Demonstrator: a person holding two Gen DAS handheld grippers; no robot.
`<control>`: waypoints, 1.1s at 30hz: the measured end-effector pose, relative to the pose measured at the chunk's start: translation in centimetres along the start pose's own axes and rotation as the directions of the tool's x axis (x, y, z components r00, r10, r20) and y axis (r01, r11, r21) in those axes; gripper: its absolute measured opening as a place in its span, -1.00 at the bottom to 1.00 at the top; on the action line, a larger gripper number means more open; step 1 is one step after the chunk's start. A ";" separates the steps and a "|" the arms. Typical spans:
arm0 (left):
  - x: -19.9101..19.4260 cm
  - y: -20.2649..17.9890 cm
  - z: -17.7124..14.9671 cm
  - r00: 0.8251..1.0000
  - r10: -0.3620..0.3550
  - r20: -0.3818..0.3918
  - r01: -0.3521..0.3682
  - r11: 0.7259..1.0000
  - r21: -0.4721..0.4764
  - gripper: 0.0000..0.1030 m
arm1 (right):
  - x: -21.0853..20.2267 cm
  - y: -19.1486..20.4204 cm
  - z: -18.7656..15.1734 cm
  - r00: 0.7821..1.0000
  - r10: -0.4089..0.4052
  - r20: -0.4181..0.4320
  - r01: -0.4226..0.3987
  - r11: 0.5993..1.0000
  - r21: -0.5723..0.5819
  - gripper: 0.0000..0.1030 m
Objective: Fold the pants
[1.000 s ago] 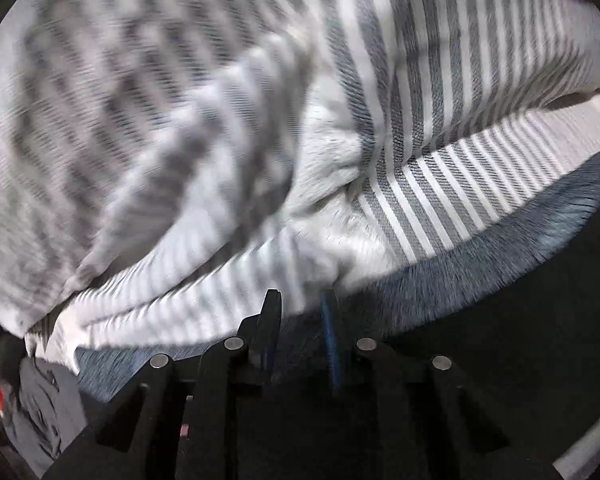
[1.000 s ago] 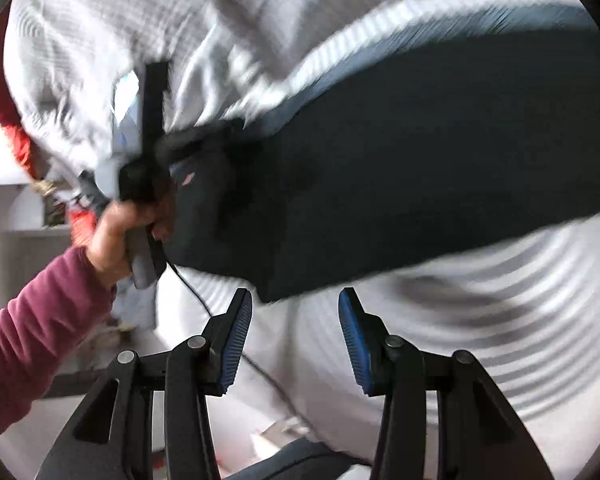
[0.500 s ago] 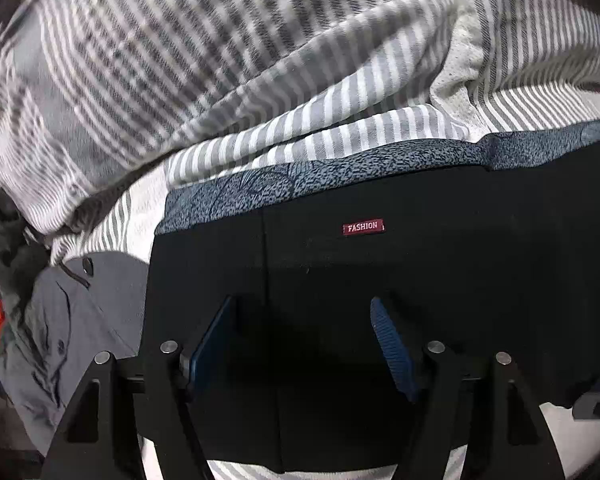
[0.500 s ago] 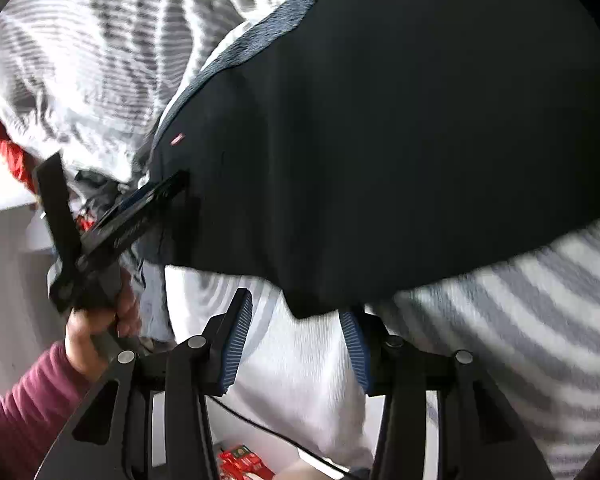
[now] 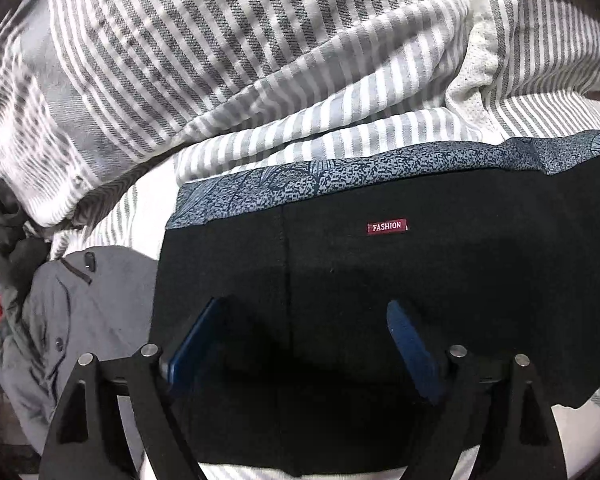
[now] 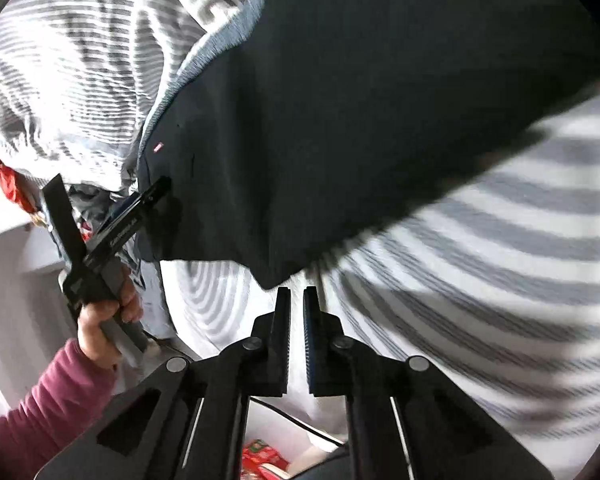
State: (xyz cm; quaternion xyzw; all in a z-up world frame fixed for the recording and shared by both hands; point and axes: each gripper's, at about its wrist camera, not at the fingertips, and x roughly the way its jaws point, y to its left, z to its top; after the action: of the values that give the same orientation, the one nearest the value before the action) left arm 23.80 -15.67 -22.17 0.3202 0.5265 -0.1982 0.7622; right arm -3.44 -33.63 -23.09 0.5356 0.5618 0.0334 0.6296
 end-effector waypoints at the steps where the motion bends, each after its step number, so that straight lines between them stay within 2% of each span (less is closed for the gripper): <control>1: -0.5 -0.4 0.1 1.000 0.004 -0.006 -0.004 1.000 0.007 0.68 | -1.4 -0.2 0.0 1.000 -0.013 0.009 0.014 1.000 -0.011 -0.82; 4: -2.7 -2.3 0.4 0.998 -0.059 0.012 0.059 0.998 0.013 0.68 | -6.3 -0.2 1.0 0.990 -0.082 0.113 0.087 0.995 -0.039 -0.65; 5: -3.6 -3.5 0.5 0.996 -0.086 0.017 0.085 0.996 0.023 0.68 | -8.1 -0.3 1.9 0.980 -0.116 0.163 0.124 0.991 -0.041 -0.46; 6: -4.4 -5.1 0.8 0.993 -0.120 0.019 0.119 0.992 0.039 0.68 | -10.6 -0.5 3.1 0.960 -0.156 0.234 0.170 0.985 -0.037 -0.25; 7: -5.0 -6.4 0.9 0.990 -0.139 0.021 0.138 0.989 0.050 0.68 | -11.7 -0.7 3.9 0.946 -0.175 0.275 0.192 0.981 -0.035 -0.18; 8: -5.5 -8.0 1.2 0.986 -0.165 0.022 0.163 0.984 0.068 0.68 | -13.8 -1.2 5.2 0.919 -0.211 0.333 0.230 0.973 -0.020 -0.14; 14: -7.9 -18.8 3.6 0.964 -0.266 0.018 0.260 0.952 0.162 0.68 | -20.9 -5.6 9.1 0.820 -0.372 0.434 0.362 0.926 0.109 -0.14; 19: -9.7 -26.4 7.2 0.945 -0.326 0.027 0.316 0.932 0.177 0.68 | -27.5 -10.2 11.0 0.727 -0.477 0.494 0.449 0.875 0.182 -0.14; 22: -10.0 -29.9 9.6 0.938 -0.345 0.018 0.339 0.928 0.154 0.68 | -30.8 -13.9 12.9 0.690 -0.514 0.510 0.463 0.855 0.235 -0.14; 23: -10.0 -31.0 10.3 0.937 -0.349 0.016 0.343 0.928 0.147 0.68 | -31.7 -15.8 13.2 0.685 -0.539 0.490 0.473 0.841 0.262 -0.14; 24: -9.9 -32.2 11.1 0.939 -0.343 0.017 0.338 0.931 0.139 0.68 | -32.4 -18.1 13.3 0.691 -0.564 0.452 0.474 0.826 0.305 -0.34; 25: -9.6 -33.1 11.6 0.943 -0.333 0.014 0.329 0.935 0.132 0.68 | -33.1 -20.1 13.2 0.717 -0.547 0.433 0.430 0.835 0.343 -0.61; 26: -9.4 -33.8 12.1 0.946 -0.324 0.009 0.321 0.939 0.120 0.68 | -34.2 -21.3 12.9 0.732 -0.520 0.440 0.376 0.847 0.374 -0.89; 27: -9.2 -34.6 12.7 0.950 -0.312 0.008 0.310 0.946 0.096 0.68 | -35.2 -21.8 12.8 0.747 -0.497 0.442 0.342 0.857 0.386 -0.87; 29: -8.5 -35.4 13.3 0.954 -0.300 0.005 0.299 0.952 0.062 0.68 | -36.3 -20.8 13.9 0.736 -0.484 0.473 0.363 0.872 0.329 -0.75; 33: -6.9 -36.5 13.7 0.971 -0.238 -0.018 0.238 0.971 -0.001 0.68 | -36.4 -18.8 18.3 0.742 -0.427 0.517 0.390 0.902 0.185 -0.74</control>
State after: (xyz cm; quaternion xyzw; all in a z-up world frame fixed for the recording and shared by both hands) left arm 7.22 -51.66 -22.69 0.2570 0.5677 -0.2858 0.7280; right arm -13.66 -76.71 -15.76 0.4066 0.4631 -0.2775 0.7370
